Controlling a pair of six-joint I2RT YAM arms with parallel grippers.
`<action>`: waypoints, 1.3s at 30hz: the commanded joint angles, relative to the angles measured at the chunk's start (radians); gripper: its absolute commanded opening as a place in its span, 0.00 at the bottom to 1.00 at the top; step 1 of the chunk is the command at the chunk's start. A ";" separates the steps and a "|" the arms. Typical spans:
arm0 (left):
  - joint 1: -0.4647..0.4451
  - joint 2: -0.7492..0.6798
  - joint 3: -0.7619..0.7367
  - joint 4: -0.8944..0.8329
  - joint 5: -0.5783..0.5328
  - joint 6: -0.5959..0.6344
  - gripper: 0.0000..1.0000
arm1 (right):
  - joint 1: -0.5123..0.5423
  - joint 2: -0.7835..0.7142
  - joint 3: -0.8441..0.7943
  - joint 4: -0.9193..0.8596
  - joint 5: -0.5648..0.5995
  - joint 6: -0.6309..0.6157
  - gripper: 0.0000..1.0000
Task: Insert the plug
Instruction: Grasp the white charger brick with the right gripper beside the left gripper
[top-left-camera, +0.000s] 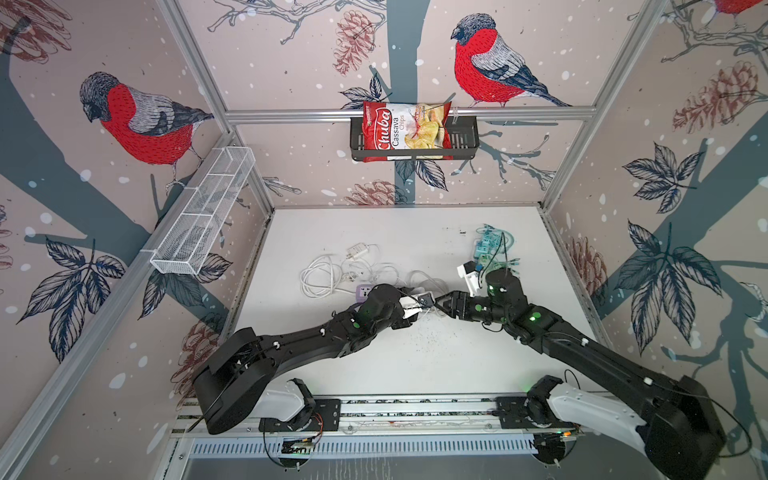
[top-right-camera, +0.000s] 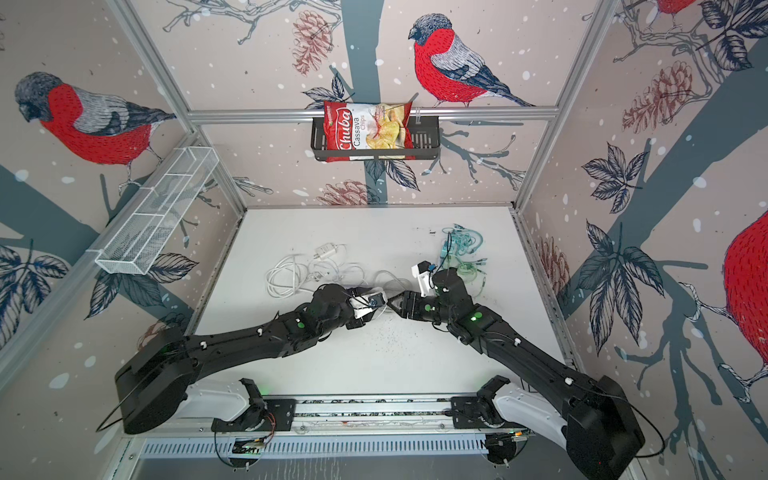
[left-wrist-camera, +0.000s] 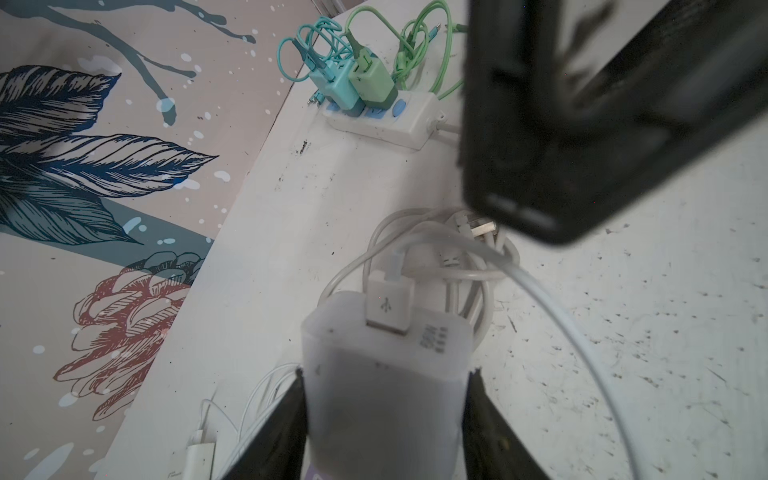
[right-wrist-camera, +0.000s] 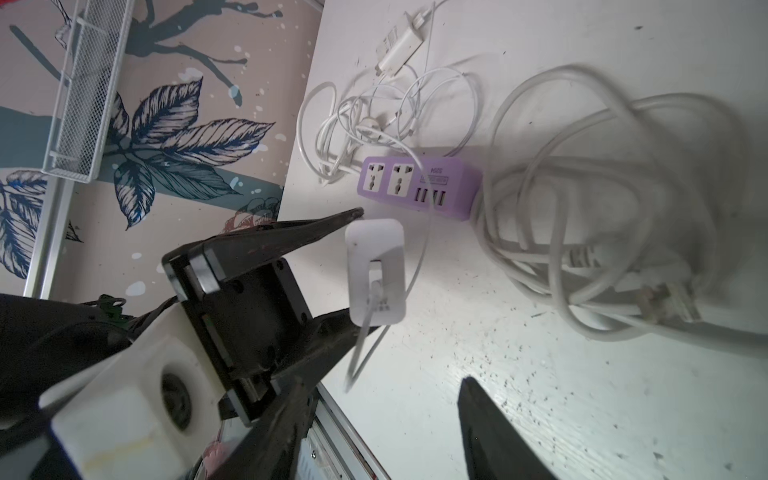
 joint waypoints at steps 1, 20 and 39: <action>-0.001 -0.019 -0.017 0.107 -0.013 -0.017 0.38 | 0.016 0.043 0.045 0.027 0.058 -0.007 0.59; 0.000 -0.102 -0.104 0.153 -0.034 -0.015 0.38 | 0.099 0.188 0.125 0.081 0.088 -0.013 0.55; 0.008 -0.110 -0.119 0.180 -0.024 -0.014 0.38 | 0.128 0.280 0.161 0.107 0.077 -0.022 0.43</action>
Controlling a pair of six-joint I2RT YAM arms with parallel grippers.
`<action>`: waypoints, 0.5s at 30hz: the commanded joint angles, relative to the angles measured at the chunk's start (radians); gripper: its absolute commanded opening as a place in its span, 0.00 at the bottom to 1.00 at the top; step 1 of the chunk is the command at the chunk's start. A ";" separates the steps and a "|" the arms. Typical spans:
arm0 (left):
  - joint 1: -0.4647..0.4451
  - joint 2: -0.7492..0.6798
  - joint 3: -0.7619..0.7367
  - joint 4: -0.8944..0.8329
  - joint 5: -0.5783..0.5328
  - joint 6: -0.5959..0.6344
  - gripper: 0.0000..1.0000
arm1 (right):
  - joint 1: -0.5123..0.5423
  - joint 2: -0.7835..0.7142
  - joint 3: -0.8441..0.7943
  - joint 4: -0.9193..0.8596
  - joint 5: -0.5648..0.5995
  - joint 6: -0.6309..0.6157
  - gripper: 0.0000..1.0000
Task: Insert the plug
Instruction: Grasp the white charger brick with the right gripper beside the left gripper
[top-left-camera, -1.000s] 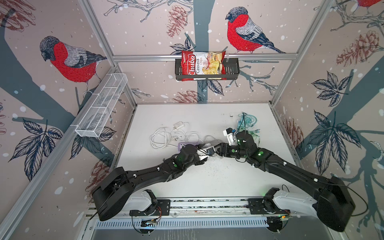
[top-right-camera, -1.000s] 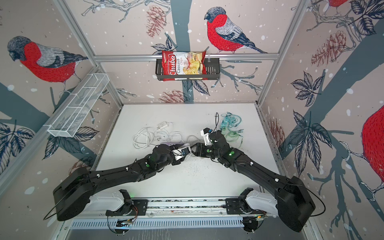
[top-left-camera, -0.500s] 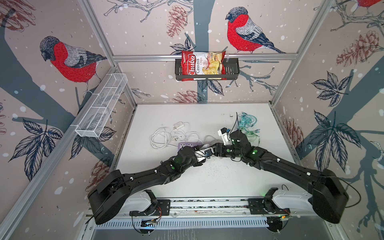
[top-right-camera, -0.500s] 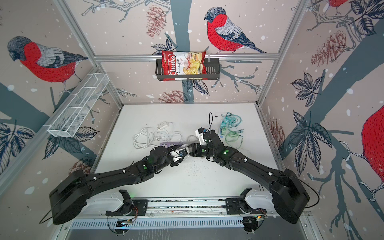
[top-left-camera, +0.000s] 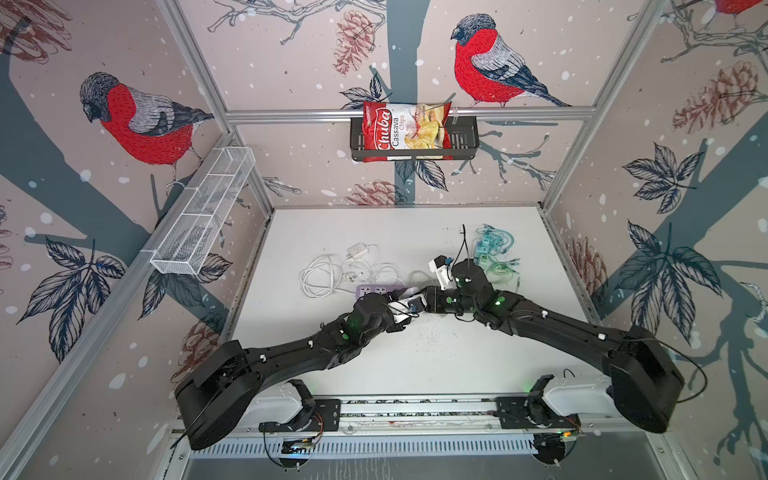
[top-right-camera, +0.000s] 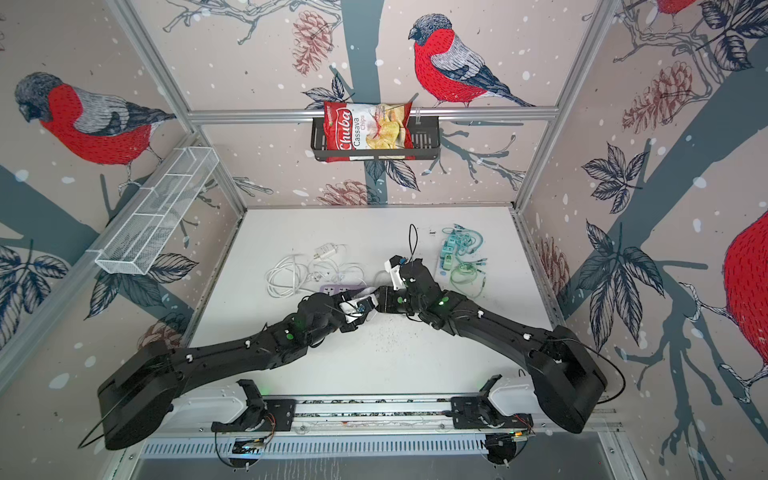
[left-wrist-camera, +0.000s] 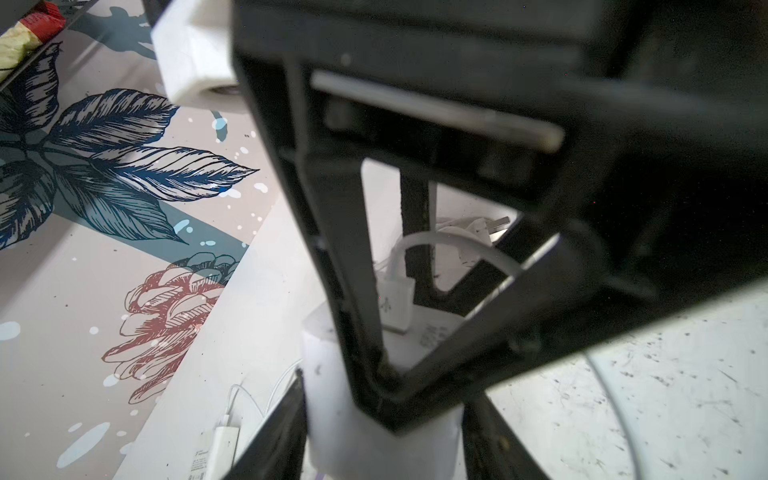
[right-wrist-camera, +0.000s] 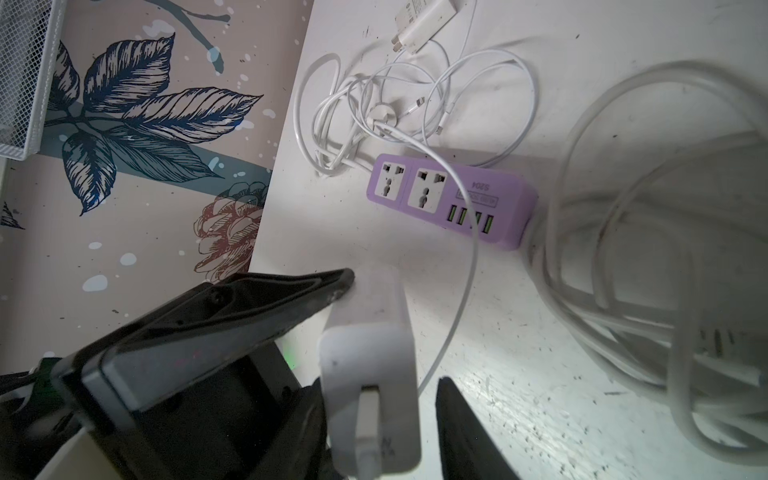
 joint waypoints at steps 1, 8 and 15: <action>0.003 -0.007 -0.001 0.052 0.001 -0.013 0.38 | 0.005 0.008 0.010 0.024 -0.006 -0.017 0.43; 0.004 -0.010 -0.007 0.056 0.003 -0.017 0.38 | 0.012 0.018 0.018 0.022 -0.009 -0.022 0.37; 0.004 -0.010 -0.008 0.064 0.001 -0.018 0.40 | 0.018 0.032 0.023 0.020 -0.018 -0.028 0.19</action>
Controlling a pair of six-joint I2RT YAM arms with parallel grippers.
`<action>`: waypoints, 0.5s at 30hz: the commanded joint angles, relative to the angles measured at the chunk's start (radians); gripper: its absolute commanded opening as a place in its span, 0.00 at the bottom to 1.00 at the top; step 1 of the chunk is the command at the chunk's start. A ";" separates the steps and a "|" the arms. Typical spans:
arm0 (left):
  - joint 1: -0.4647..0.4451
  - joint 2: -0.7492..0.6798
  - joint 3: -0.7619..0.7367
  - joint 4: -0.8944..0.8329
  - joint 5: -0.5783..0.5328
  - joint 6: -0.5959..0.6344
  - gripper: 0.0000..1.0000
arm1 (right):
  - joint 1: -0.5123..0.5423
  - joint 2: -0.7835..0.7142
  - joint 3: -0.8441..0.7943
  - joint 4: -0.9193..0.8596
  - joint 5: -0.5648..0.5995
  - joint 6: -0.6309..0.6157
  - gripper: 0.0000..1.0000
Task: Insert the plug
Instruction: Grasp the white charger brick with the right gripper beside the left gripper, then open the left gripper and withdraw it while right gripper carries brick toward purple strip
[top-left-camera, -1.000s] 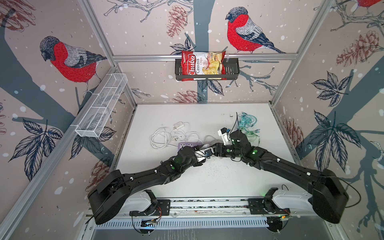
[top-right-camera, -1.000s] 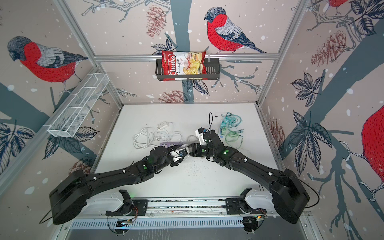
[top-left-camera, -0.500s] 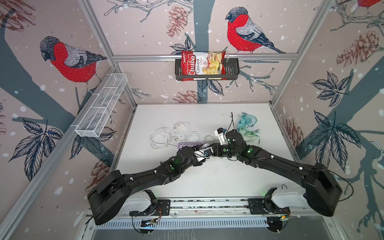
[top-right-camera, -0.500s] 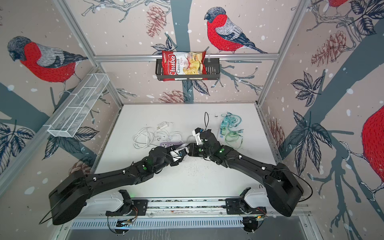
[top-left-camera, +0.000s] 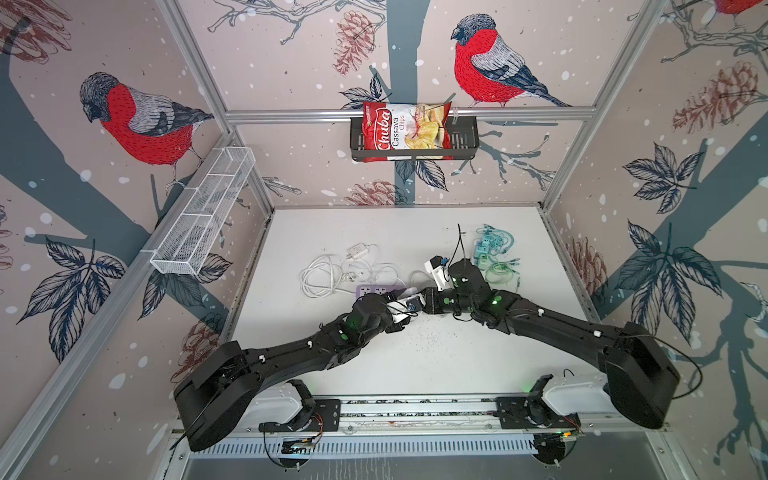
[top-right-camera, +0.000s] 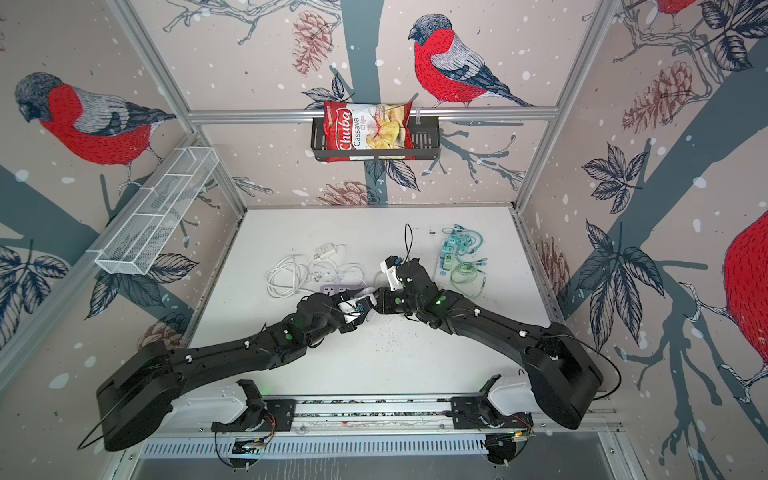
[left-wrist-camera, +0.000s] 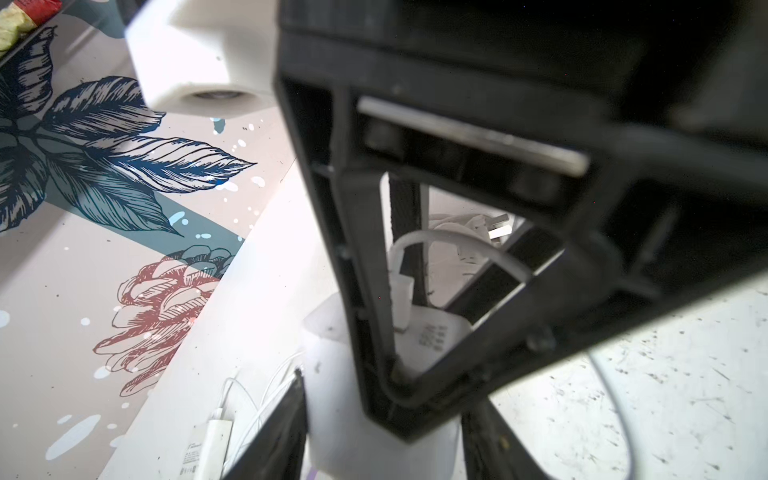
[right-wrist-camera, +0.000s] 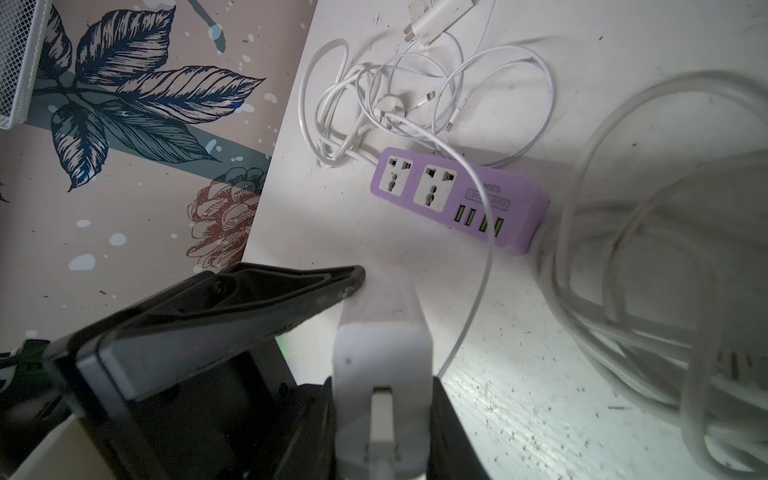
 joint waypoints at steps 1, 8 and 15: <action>0.000 -0.006 -0.002 0.067 0.000 0.000 0.41 | 0.004 0.008 0.009 0.022 -0.011 0.025 0.17; 0.002 -0.003 0.000 0.054 -0.043 -0.002 0.66 | -0.003 0.012 0.015 0.001 0.038 0.022 0.09; 0.019 -0.065 -0.015 0.025 -0.045 -0.031 0.80 | -0.062 0.025 0.057 -0.056 0.043 -0.028 0.07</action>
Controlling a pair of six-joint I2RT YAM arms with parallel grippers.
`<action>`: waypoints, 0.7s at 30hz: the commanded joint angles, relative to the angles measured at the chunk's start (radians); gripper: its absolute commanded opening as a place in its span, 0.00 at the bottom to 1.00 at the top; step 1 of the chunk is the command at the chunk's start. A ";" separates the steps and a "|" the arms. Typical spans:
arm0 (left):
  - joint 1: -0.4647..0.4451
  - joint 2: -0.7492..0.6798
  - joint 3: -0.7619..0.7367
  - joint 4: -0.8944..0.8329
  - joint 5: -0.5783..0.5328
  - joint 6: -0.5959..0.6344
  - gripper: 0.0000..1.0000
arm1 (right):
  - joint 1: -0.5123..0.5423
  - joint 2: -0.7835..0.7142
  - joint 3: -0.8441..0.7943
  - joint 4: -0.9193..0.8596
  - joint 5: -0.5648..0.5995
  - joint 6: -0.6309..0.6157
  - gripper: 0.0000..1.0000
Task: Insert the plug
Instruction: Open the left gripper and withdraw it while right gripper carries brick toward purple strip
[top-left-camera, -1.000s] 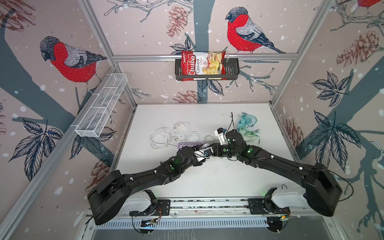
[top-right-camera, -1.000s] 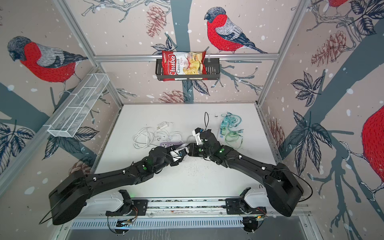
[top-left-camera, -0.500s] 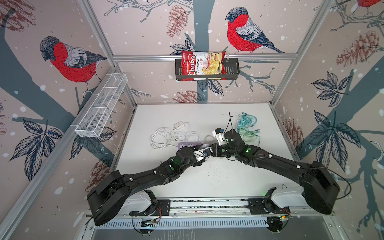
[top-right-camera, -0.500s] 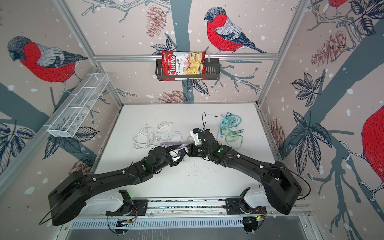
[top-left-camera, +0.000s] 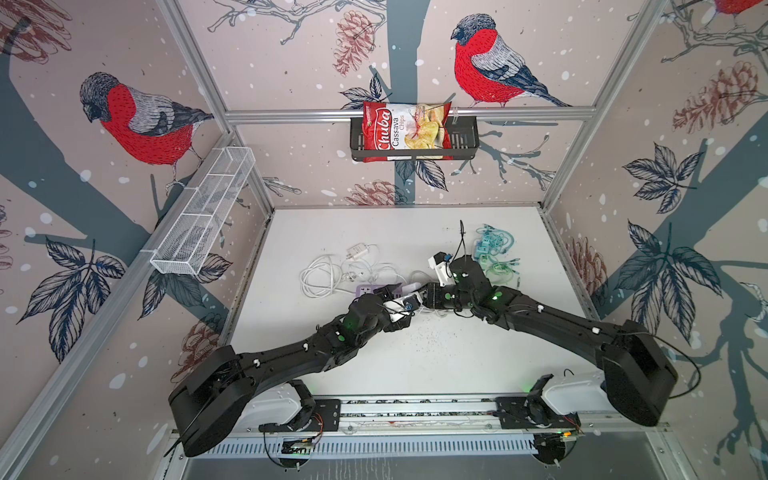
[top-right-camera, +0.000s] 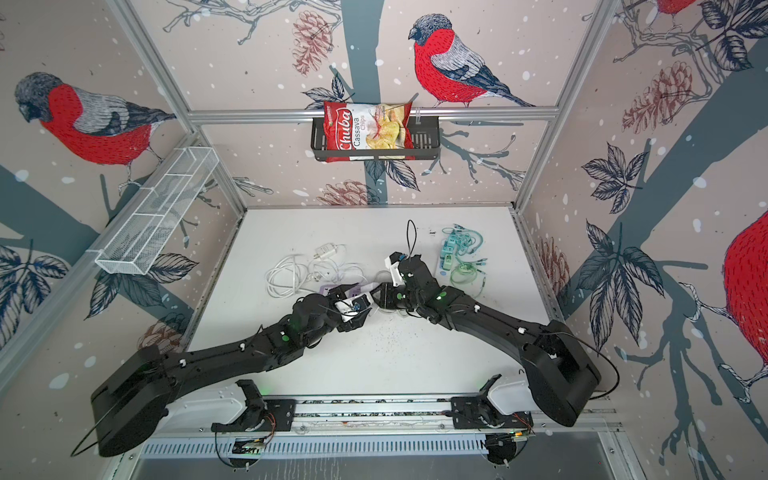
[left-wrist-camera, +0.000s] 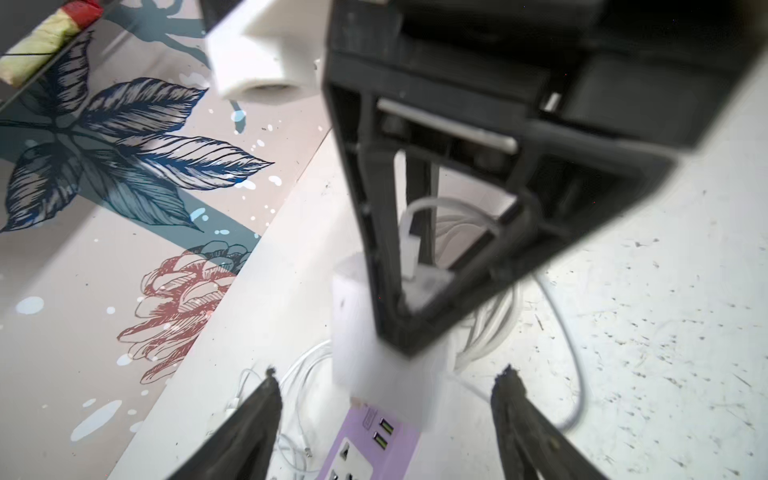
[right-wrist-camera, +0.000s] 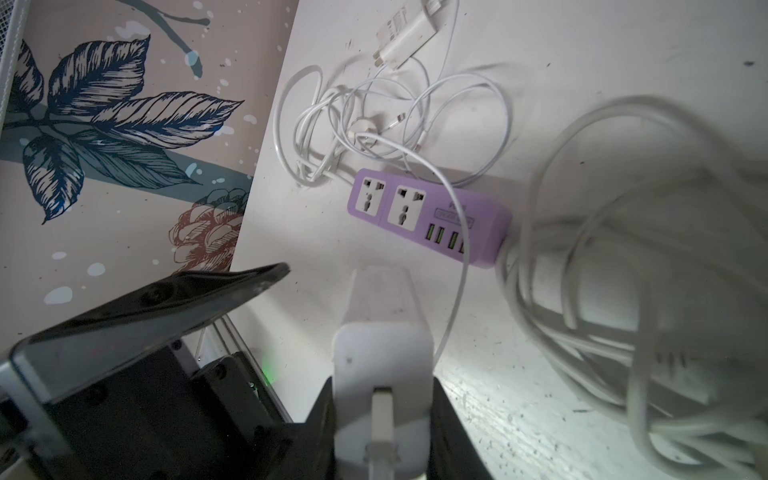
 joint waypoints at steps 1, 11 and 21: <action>0.005 -0.026 0.004 0.014 -0.032 -0.026 0.80 | -0.021 0.010 0.029 -0.020 0.009 -0.036 0.07; 0.039 -0.151 0.022 -0.056 -0.310 -0.183 0.83 | -0.200 0.029 0.063 -0.124 -0.074 -0.180 0.06; 0.064 -0.213 0.016 -0.161 -0.511 -0.431 0.84 | -0.264 0.146 0.195 -0.208 -0.074 -0.243 0.07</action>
